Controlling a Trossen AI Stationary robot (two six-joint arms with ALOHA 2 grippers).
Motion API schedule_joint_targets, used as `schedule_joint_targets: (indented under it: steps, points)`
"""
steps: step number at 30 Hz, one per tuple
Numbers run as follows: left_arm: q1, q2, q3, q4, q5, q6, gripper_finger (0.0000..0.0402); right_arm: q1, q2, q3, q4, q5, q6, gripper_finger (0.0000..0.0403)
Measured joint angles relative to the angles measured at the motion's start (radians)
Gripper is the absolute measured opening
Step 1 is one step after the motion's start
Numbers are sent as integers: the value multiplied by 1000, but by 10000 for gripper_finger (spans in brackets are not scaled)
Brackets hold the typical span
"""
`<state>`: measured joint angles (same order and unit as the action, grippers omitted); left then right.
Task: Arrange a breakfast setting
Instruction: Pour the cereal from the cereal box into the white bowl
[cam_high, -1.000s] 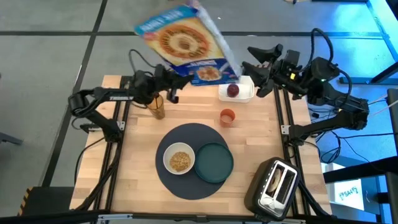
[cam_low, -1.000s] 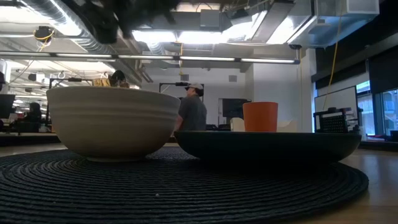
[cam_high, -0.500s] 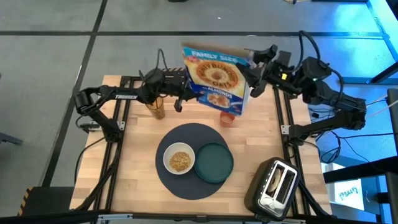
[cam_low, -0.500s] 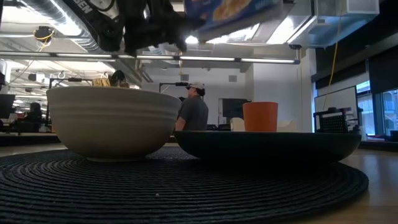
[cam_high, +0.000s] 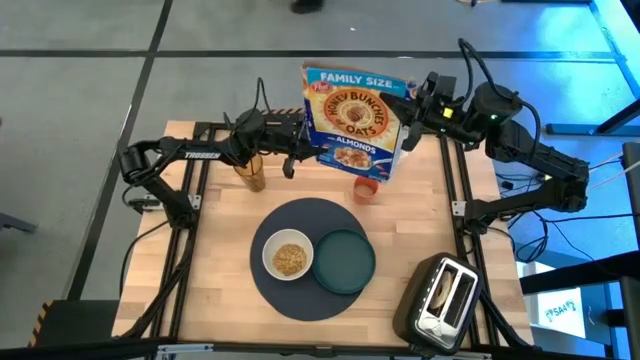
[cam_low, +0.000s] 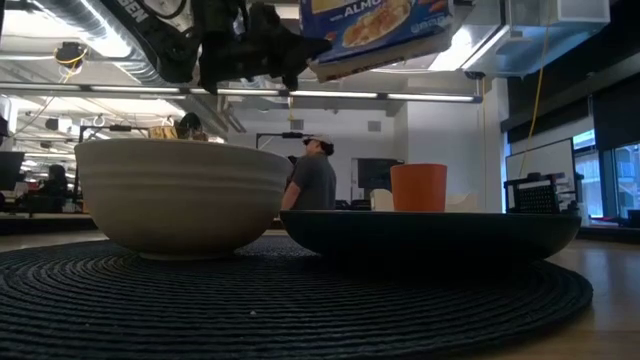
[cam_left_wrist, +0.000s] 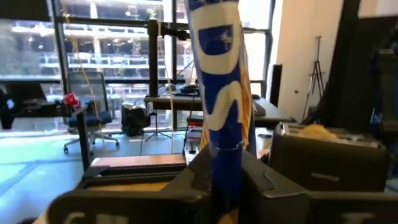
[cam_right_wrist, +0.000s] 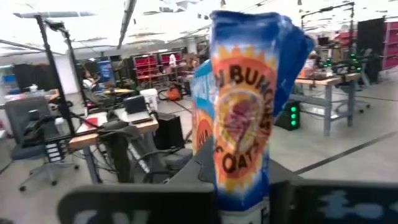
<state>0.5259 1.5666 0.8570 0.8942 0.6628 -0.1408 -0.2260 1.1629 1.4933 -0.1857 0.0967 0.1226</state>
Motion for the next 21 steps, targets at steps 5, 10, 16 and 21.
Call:
schedule_joint_targets:
  steps: [5,10,16,21]
  points:
    - [11,-56,11,-28,2,-8,92,1,-5,0,2,31,-71,1]
    - [65,-167,11,-200,-38,-12,158,2,-14,-1,44,154,-188,1]
    - [148,-400,11,-512,-88,-7,194,-38,66,-65,277,99,-247,0]
    - [184,-591,11,-763,-182,70,195,-113,175,-179,443,84,-224,0]
